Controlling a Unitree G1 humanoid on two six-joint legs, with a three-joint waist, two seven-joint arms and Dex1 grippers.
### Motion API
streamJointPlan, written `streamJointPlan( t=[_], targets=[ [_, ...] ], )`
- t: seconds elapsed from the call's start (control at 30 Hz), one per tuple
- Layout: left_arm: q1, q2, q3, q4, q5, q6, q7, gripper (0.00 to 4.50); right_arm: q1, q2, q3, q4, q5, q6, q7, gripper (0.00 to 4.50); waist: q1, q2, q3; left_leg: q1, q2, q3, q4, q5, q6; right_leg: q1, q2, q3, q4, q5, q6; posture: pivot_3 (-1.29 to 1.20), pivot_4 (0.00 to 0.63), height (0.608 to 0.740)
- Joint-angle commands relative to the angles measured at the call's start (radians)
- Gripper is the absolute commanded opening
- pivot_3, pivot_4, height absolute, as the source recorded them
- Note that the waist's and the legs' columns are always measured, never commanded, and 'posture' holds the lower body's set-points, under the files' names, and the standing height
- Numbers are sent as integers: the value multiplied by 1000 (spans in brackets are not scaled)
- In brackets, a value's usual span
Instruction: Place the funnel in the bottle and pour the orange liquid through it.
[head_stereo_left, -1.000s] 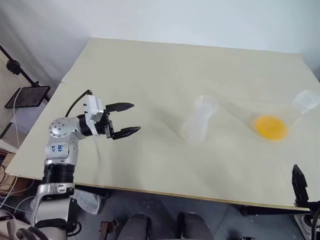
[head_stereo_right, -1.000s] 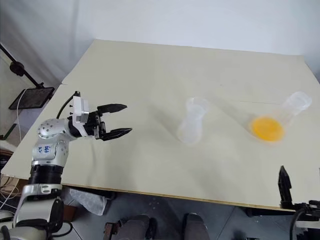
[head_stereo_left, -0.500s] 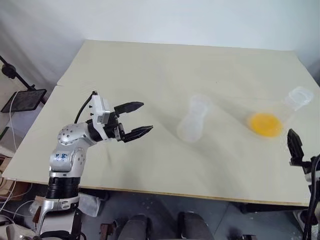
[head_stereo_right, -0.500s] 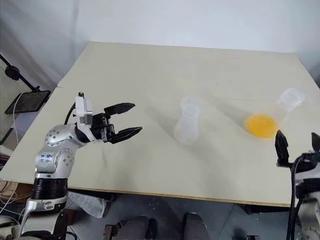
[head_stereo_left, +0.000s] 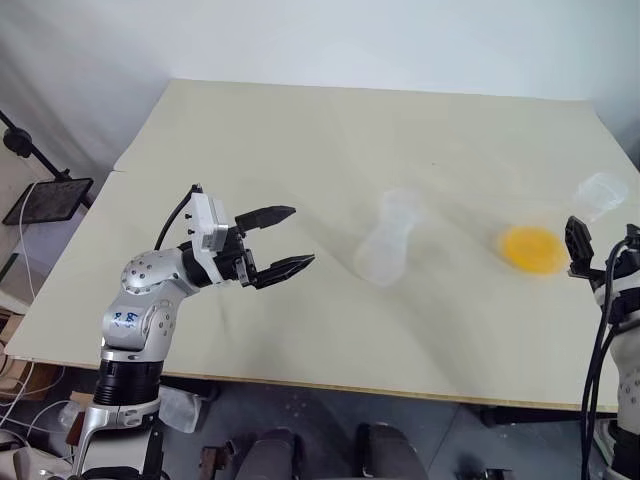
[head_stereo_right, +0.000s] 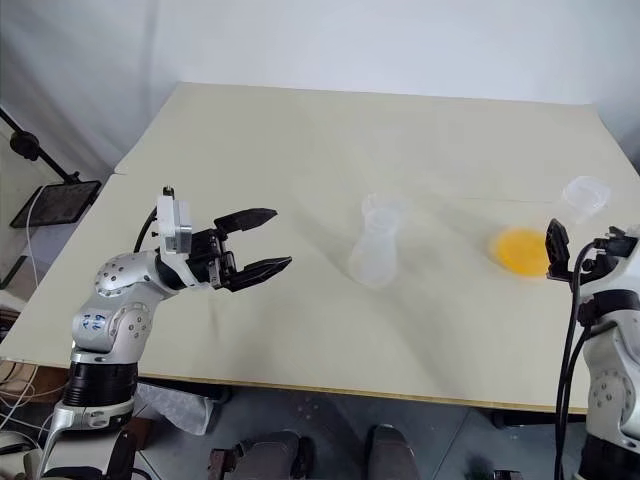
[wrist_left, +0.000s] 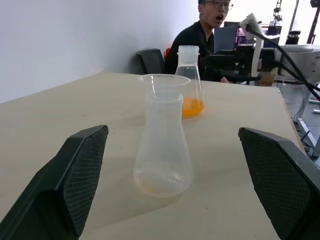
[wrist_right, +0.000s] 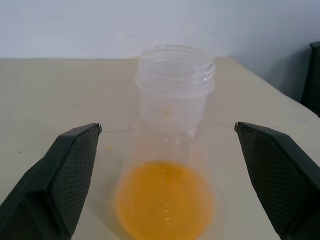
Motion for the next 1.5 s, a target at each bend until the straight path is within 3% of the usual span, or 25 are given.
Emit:
streamJointPlan(
  t=[0.03,0.73,0.97,1.2,1.37,1.5],
  targets=[
    [-3,4,2,-52,-30,-2,7,4438,-42,-22,4,41,-18,-28,25,4500,0,0,0,0,0,0,0,0,0,0,0,0,0,0,0,0,150,740],
    [-21,7,-7,-57,-22,-21,8,4438,-302,-11,57,384,-111,-220,78,4500,-2,0,0,-1,0,0,0,0,0,0,0,0,-1,0,0,0,150,740],
    [-19,8,-5,-59,-19,-30,10,4500,-322,-3,63,419,-108,-257,95,2418,-3,1,0,-1,1,0,0,0,0,0,0,0,-2,0,0,0,150,740],
    [-12,10,-2,-62,-18,-38,14,4500,-336,-1,65,404,-86,-265,128,2423,-4,1,1,-1,1,0,-1,0,-1,-1,0,0,-2,0,0,0,150,740],
    [-10,11,-5,-58,-16,-47,13,4500,-312,-11,126,242,-35,-237,251,2423,-3,4,2,-2,1,1,-1,0,-1,-1,0,0,-3,0,0,0,150,740],
    [-15,12,-9,-44,-13,-55,9,4500,-317,-35,184,138,-87,-198,233,2423,-3,4,2,-2,1,1,-1,0,-1,-2,0,0,-2,0,0,0,150,740]
  ],
)
